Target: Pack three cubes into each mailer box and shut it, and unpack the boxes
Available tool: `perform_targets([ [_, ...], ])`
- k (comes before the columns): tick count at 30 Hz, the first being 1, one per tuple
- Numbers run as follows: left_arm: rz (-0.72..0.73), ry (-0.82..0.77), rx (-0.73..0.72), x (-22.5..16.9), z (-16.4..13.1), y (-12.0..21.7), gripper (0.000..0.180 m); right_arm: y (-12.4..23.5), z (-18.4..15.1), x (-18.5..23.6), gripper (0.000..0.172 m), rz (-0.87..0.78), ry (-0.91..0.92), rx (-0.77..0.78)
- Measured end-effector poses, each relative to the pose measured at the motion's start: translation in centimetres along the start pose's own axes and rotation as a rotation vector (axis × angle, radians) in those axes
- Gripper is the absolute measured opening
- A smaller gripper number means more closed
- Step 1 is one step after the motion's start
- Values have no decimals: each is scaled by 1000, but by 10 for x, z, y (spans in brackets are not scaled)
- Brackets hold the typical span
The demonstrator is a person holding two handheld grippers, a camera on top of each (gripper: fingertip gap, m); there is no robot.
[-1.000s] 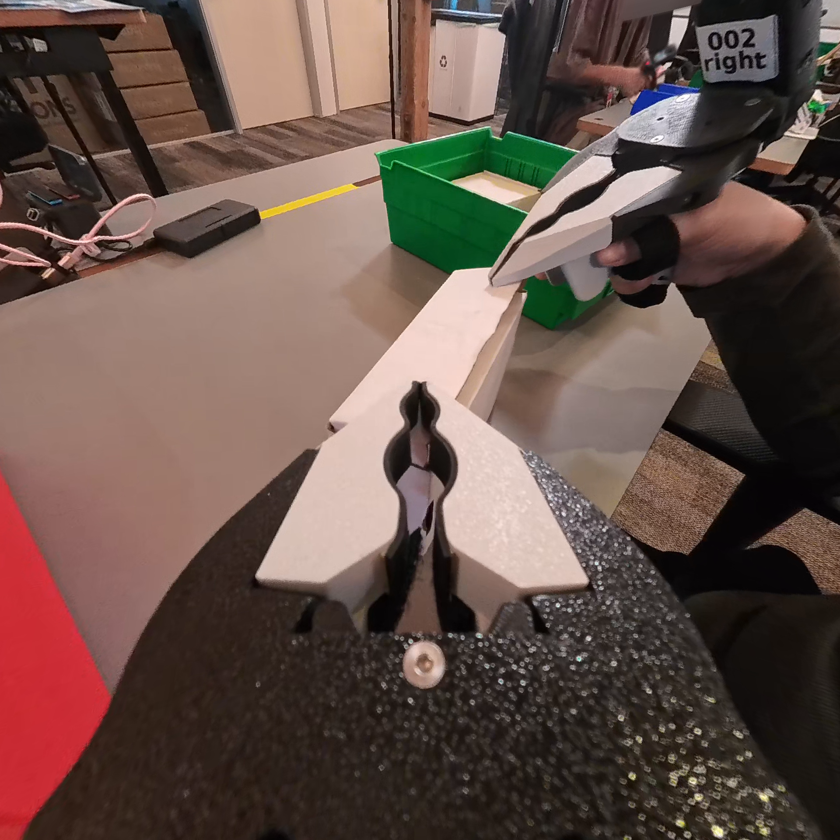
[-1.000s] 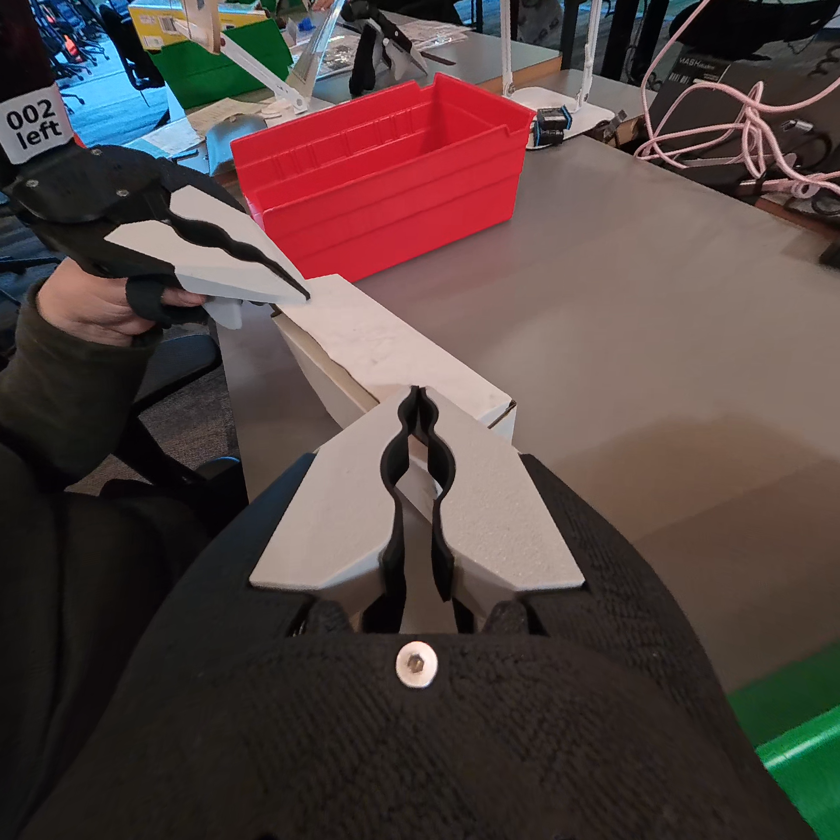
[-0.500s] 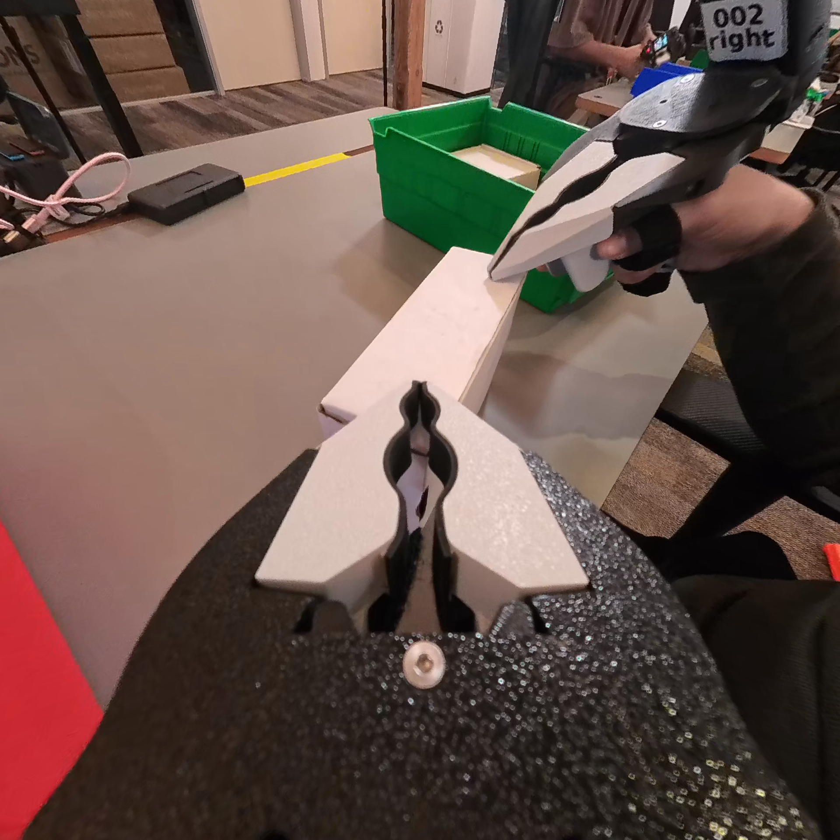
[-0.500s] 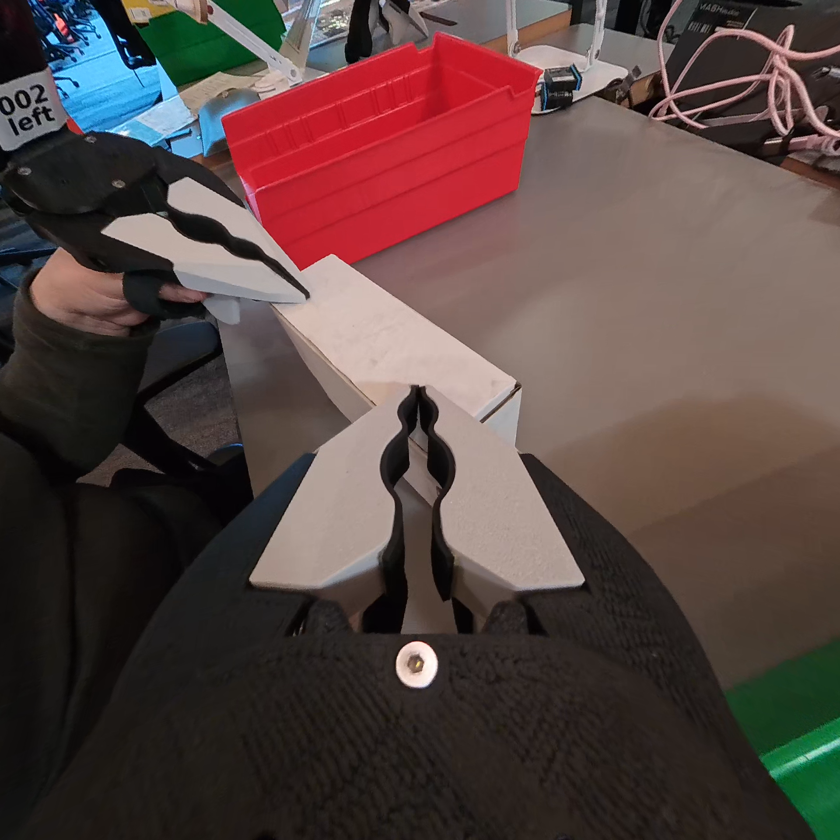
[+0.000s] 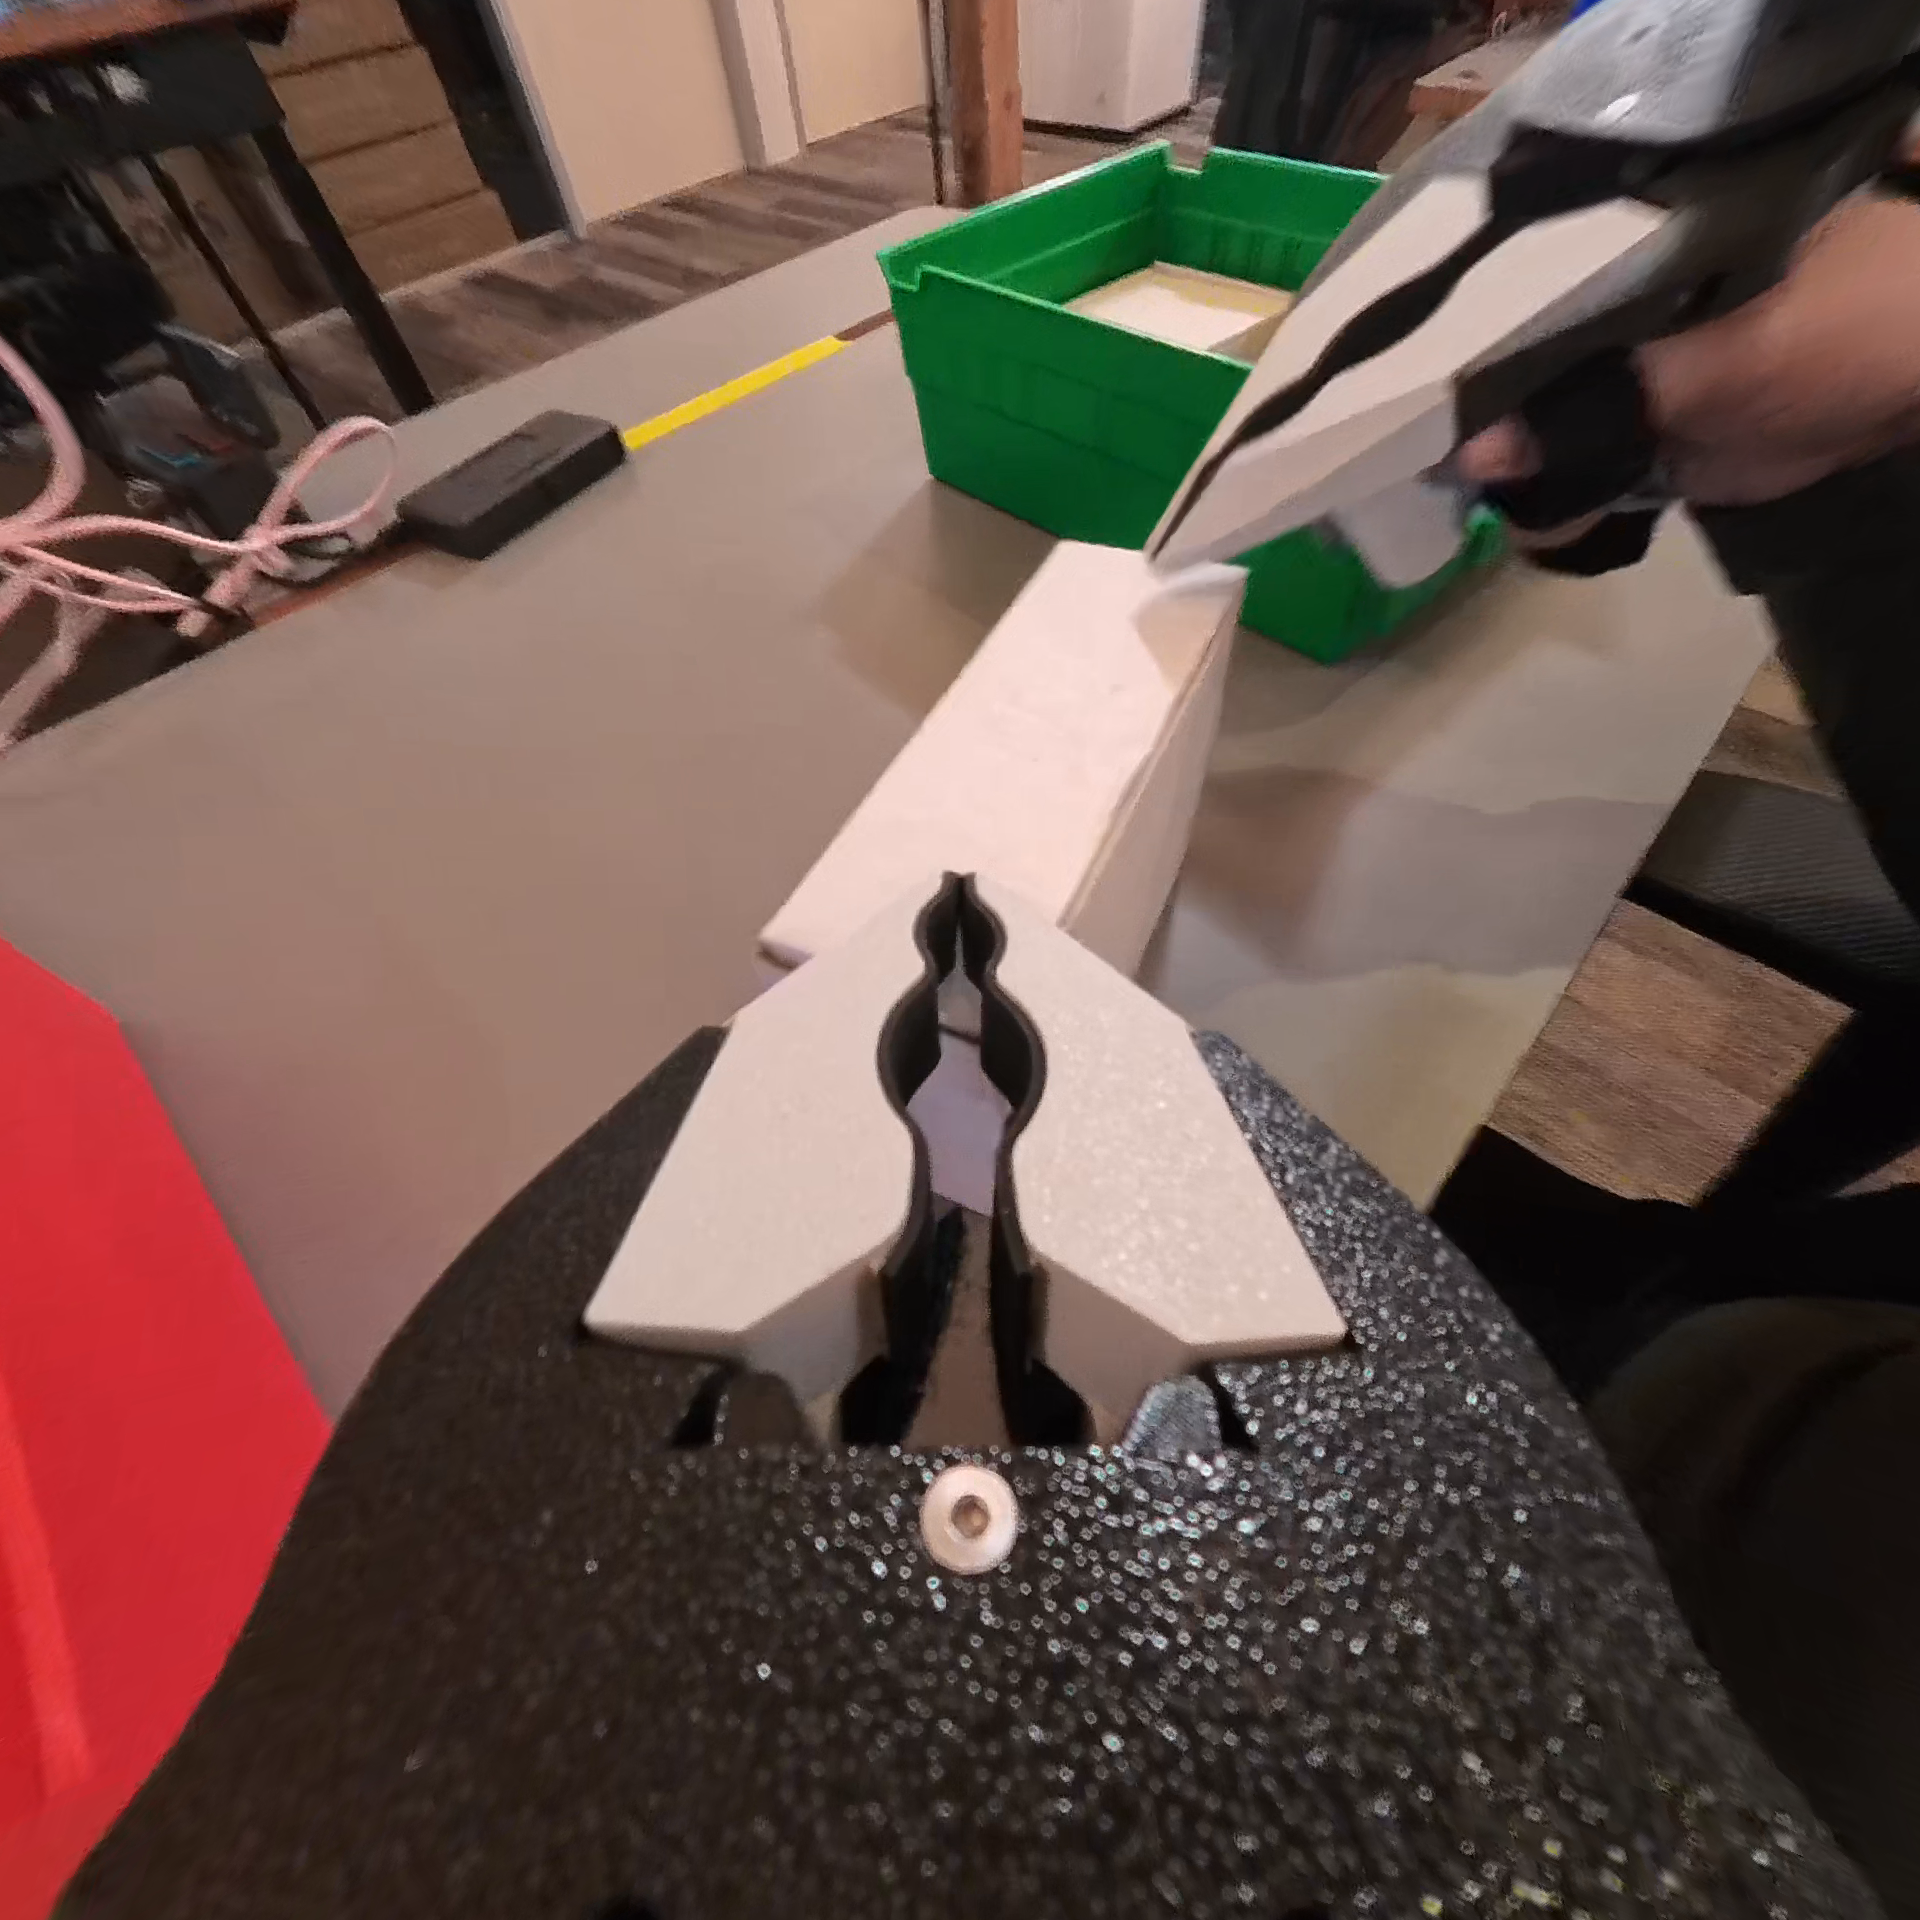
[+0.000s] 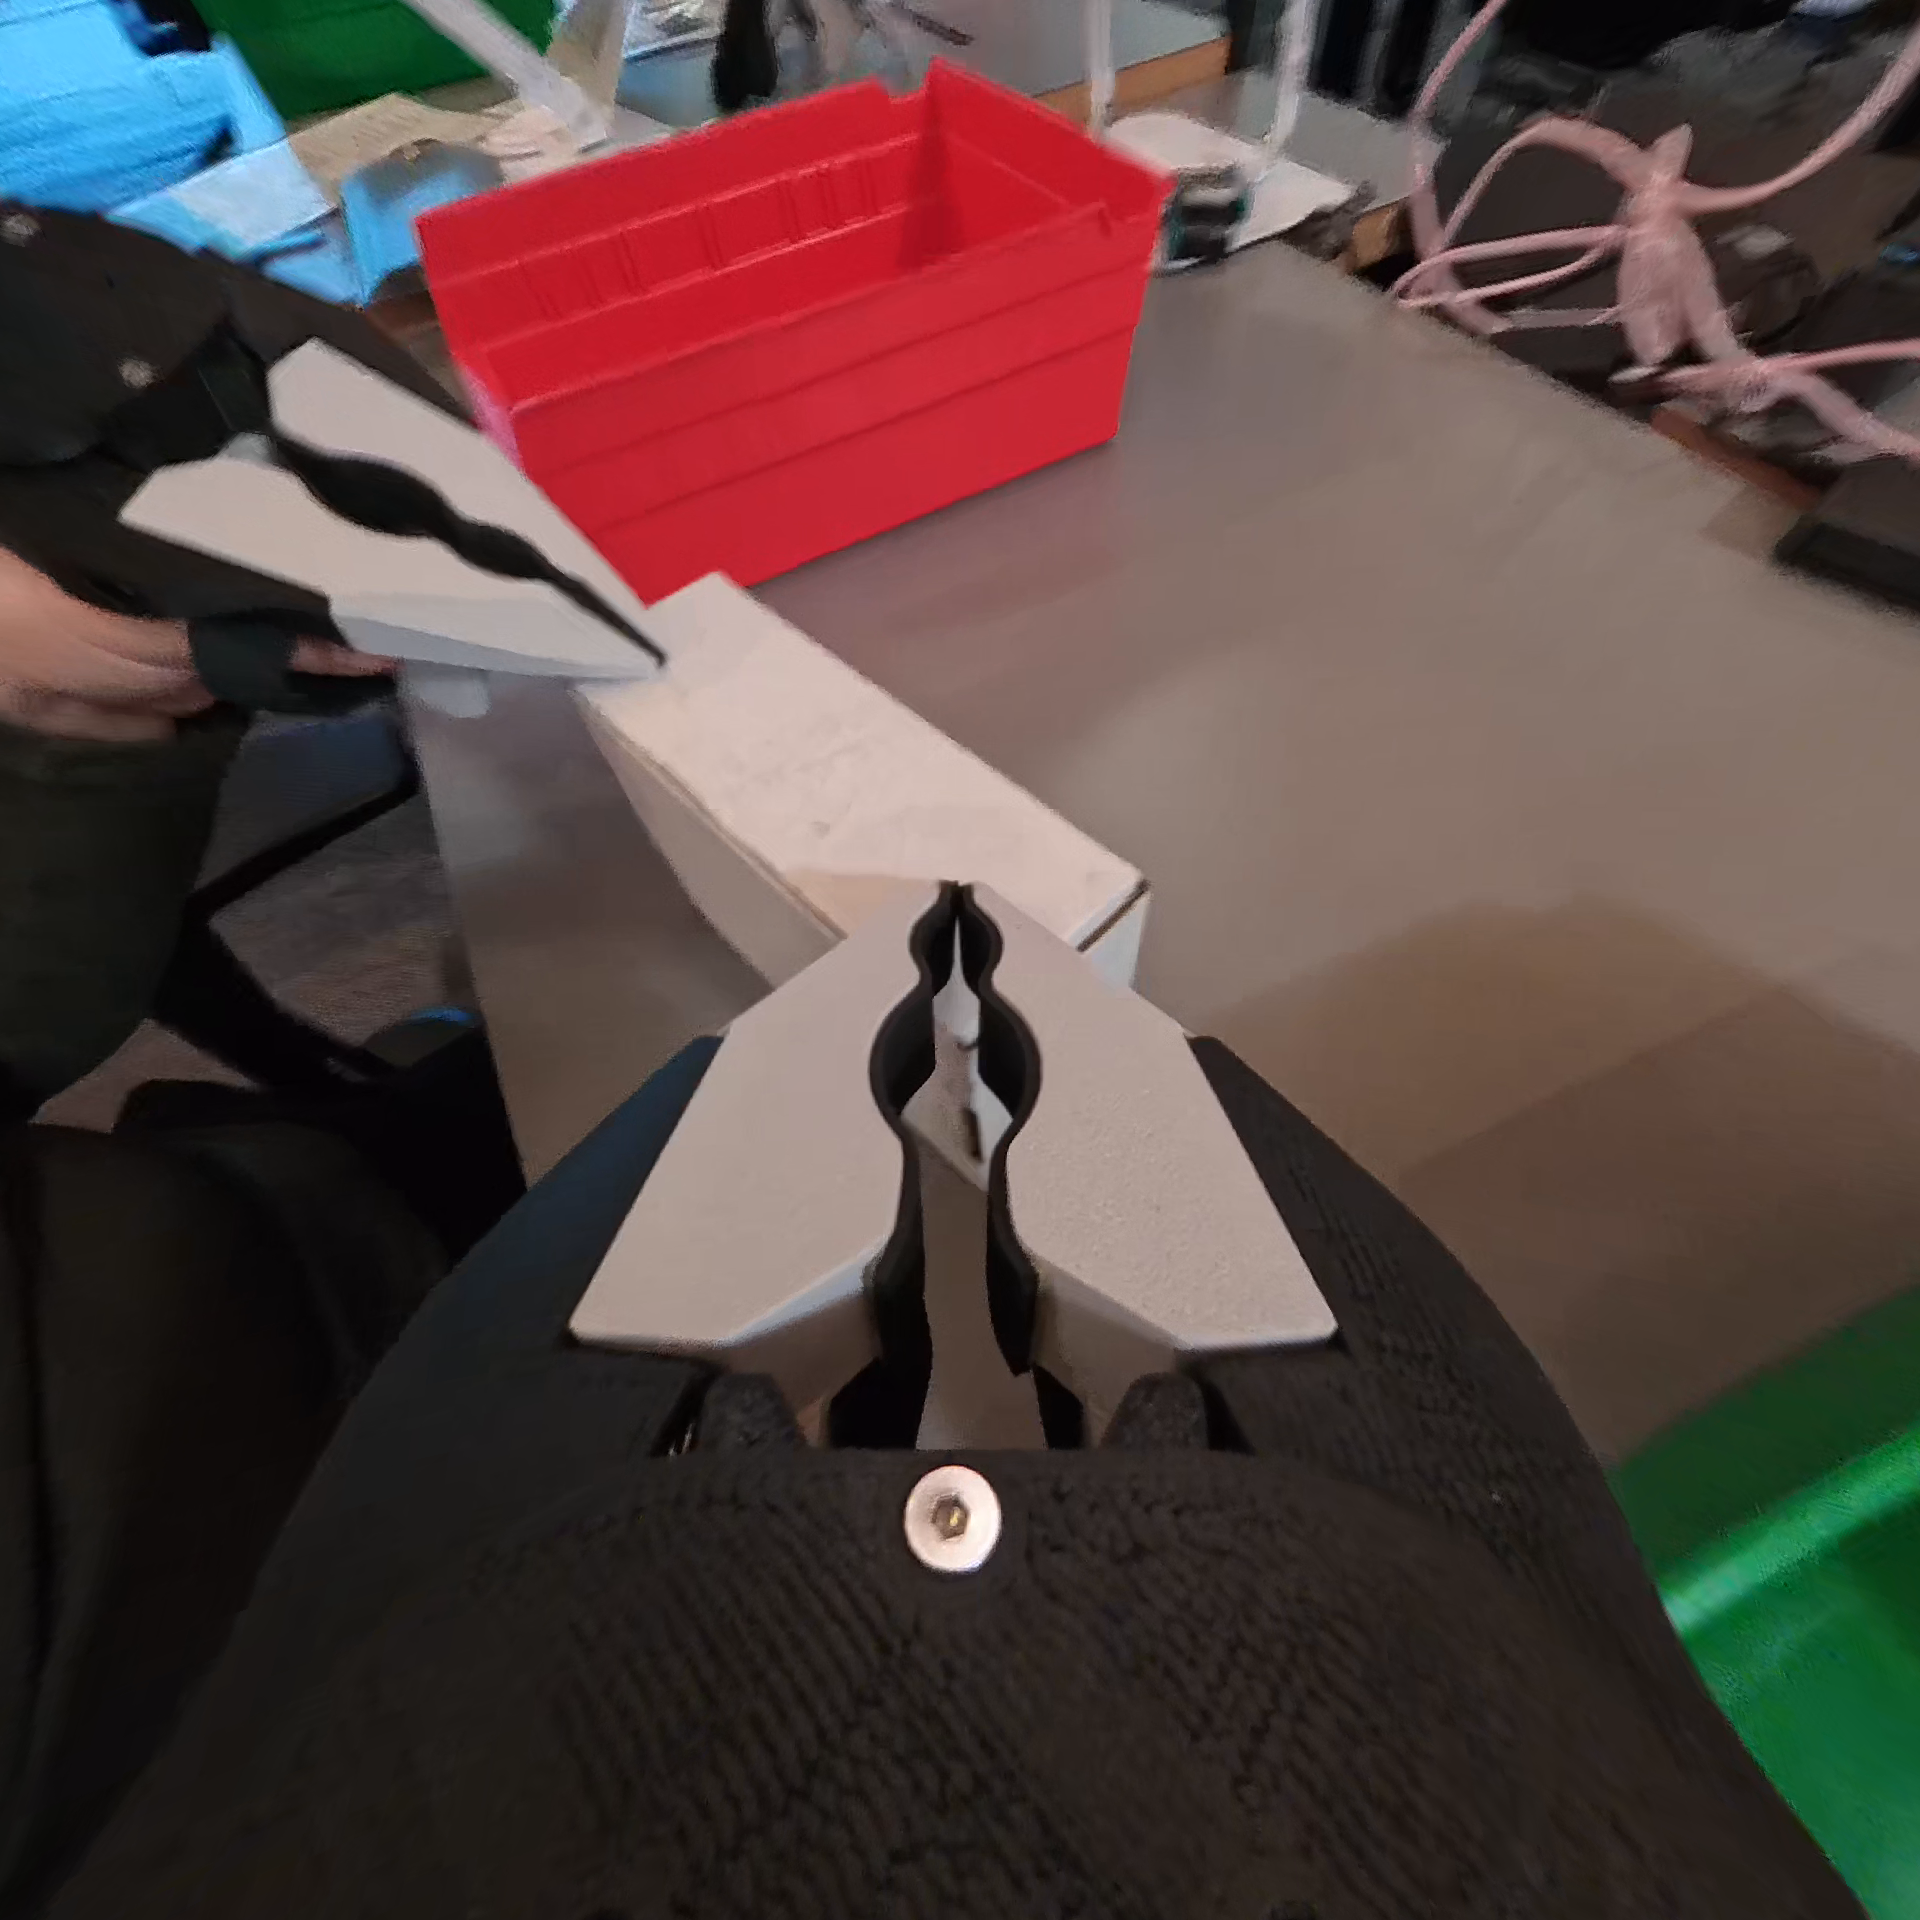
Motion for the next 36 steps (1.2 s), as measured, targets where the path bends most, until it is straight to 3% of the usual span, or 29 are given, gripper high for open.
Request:
perform_targets([
  [1,39,-11,-30,3,0,3,0,10,7,-1,0,-27,2,-55],
  [3,93,2,-189,11,5,14,23,38,20,1,3,-40,34,-192],
  [5,17,-8,-338,9,10,26,49,57,21,0,3,-108,95,-220],
  [6,-33,-1,-373,8,11,27,75,63,19,-1,6,-141,134,-211],
  [8,-113,40,-294,10,5,15,123,68,15,0,20,-161,214,-196],
  [10,-155,20,-110,8,-12,-9,146,67,13,7,47,-103,289,-193],
  [11,-149,-16,-27,6,-21,-20,148,65,12,11,60,-80,314,-179],
  [14,-179,-55,143,-4,-42,-46,124,52,5,25,80,-31,390,-82],
  [19,-120,-132,56,-5,-38,-52,70,23,2,42,92,-119,585,36],
  [25,90,-596,-85,-24,-28,-44,68,-22,-16,62,102,-294,958,291],
  [27,164,-722,-113,-30,-27,-42,68,-32,-19,63,90,-360,1040,347],
  [29,269,-794,-105,-32,-23,-41,69,-35,-18,62,64,-427,1116,350],
  [31,313,-799,-133,-35,-17,-39,70,-32,-15,58,63,-474,1119,353],
  [32,337,-762,-171,-33,-12,-36,78,-28,-14,56,63,-476,1108,339],
  [36,373,-527,-352,-12,0,-18,98,-2,-3,49,63,-549,1077,248],
])
Point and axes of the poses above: each gripper's, where its closed fingertips meet, y back along the fingers, z out of its top, x = y × z across the jaws, the point moved 6 cm from there along y, back along the fingers, and after that the axes turned 9 degrees about x, right-handed, at the moved point
